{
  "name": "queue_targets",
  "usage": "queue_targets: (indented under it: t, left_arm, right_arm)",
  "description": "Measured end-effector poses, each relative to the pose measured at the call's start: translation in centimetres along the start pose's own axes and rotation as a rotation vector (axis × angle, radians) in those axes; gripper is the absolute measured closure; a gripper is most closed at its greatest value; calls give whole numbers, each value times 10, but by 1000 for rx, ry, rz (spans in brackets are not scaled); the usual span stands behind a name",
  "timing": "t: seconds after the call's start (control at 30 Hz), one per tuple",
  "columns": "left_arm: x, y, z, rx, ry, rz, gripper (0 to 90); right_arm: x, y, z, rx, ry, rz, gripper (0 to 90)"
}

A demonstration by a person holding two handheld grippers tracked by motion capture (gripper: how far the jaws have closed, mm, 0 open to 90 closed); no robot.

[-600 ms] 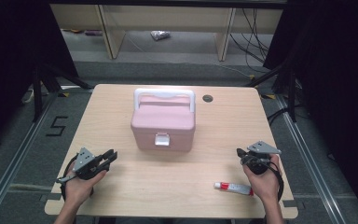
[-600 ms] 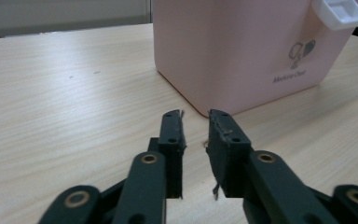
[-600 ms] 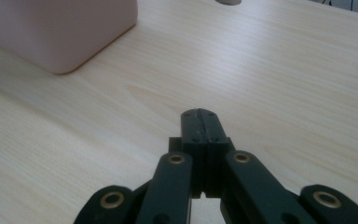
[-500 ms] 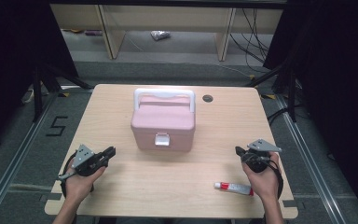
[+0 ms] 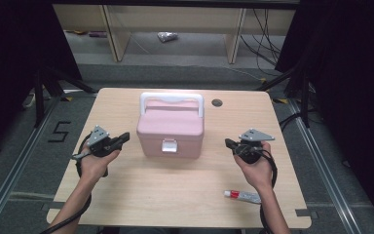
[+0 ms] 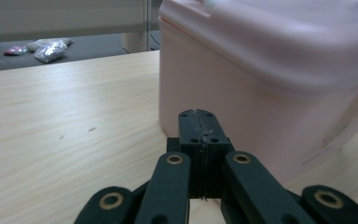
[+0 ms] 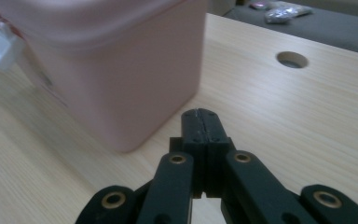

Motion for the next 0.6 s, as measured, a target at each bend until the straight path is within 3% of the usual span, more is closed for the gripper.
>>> queue_targets:
  t: [0.03,0.13,0.17,0.23,0.33,0.6]
  left_arm:
    - [2,2,7,4,-6,12,897]
    - [6,2,15,-1,3,37,897]
    - [8,3,18,-6,12,45,897]
    - [9,3,21,-9,14,57,897]
    - [12,5,26,-18,12,79,898]
    - [13,4,31,-39,-6,71,898]
  right_arm:
    - [5,-6,9,34,2,-5,900]
    - [12,-14,21,64,1,2,900]
    - [13,-18,24,87,-7,24,900]
    - [15,-18,26,93,-12,-2,900]
    - [18,-23,34,107,-29,-1,900]
    - [21,-27,41,124,-20,-18,900]
Point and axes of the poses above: each handheld gripper's, and its own axes: z roughly forward along the jaws, x roughly out of its top, y roughly to its right, the point moved 5 cm from there along z, roughly forward along the jaws, and after that the axes turned 4 degrees about -x, right-handed, at the moved point
